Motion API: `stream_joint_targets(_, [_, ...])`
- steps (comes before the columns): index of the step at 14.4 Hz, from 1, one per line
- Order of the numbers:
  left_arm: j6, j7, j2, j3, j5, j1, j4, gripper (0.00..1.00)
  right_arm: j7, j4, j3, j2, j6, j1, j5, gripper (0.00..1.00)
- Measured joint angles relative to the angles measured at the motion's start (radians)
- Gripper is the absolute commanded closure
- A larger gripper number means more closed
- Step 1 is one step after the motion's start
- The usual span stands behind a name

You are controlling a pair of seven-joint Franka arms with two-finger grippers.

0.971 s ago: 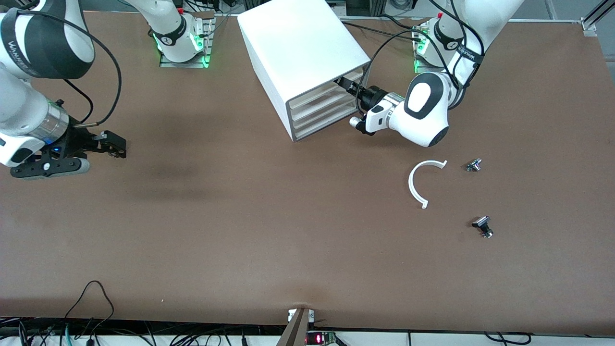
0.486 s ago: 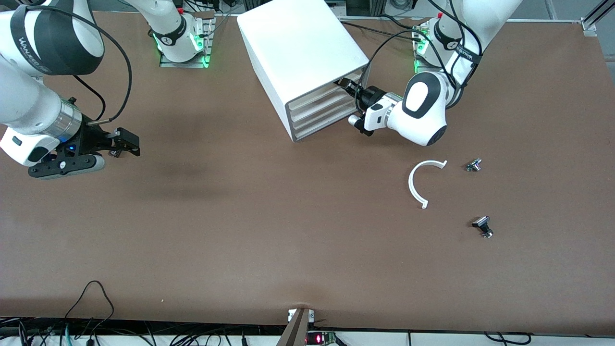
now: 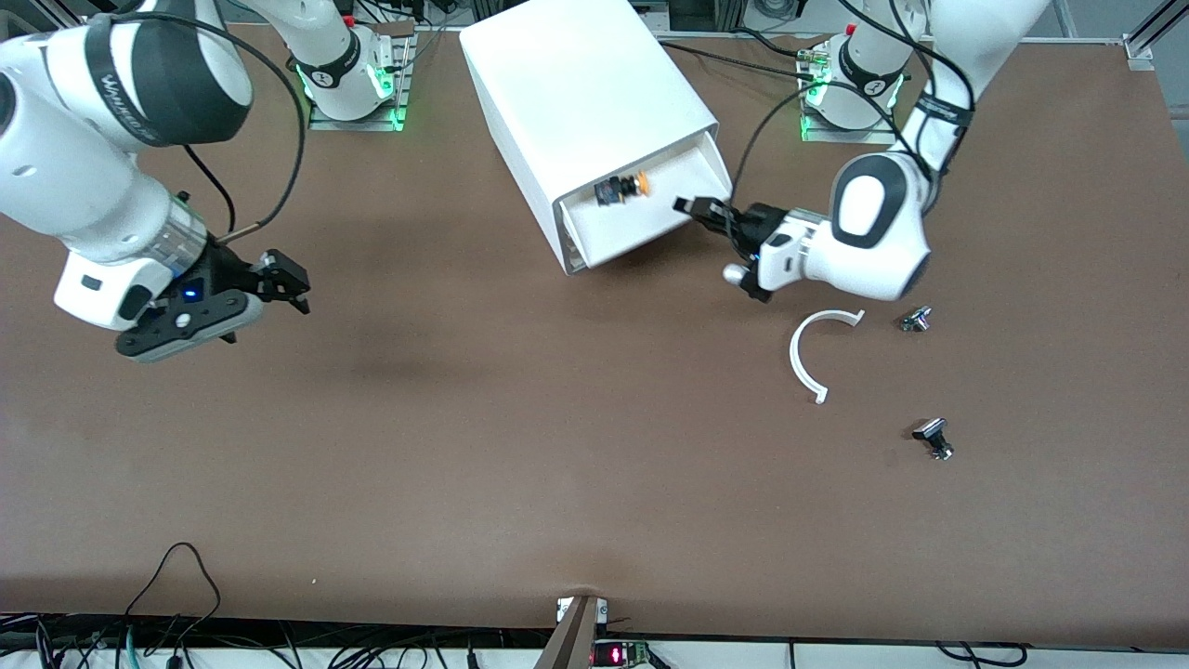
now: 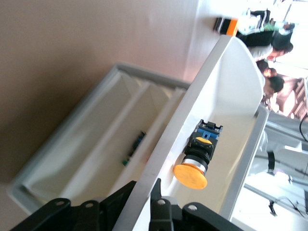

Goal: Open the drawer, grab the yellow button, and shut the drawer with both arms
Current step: 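Pull the drawer open with the left gripper while the right gripper approaches, then withdraw the left gripper while the right gripper moves over the drawer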

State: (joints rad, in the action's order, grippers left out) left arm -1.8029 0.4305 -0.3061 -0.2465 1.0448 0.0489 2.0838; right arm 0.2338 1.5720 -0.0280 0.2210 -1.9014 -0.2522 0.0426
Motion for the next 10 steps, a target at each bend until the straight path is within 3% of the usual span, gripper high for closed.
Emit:
stream_joint_targets(3, [-0.021,0.0,-0.001,0.05,-0.019,-0.009,-0.036,1.0,0.007,-0.026,0.018,0.025,-0.055,-0.042,0.011,0.0])
stream_joint_targets(4, [-0.023,0.0,-0.001,0.056,-0.022,-0.011,-0.04,0.79,0.007,-0.031,0.026,0.028,-0.057,-0.061,0.012,0.0])
stream_joint_targets(5, [-0.023,0.0,-0.001,0.059,-0.023,-0.011,-0.042,0.01,0.011,-0.036,0.032,0.028,-0.058,-0.082,0.012,0.0])
stream_joint_targets(10, [-0.13,-0.002,-0.001,0.064,-0.023,-0.016,-0.057,0.0,0.128,-0.065,0.049,0.028,-0.059,-0.198,0.012,0.0])
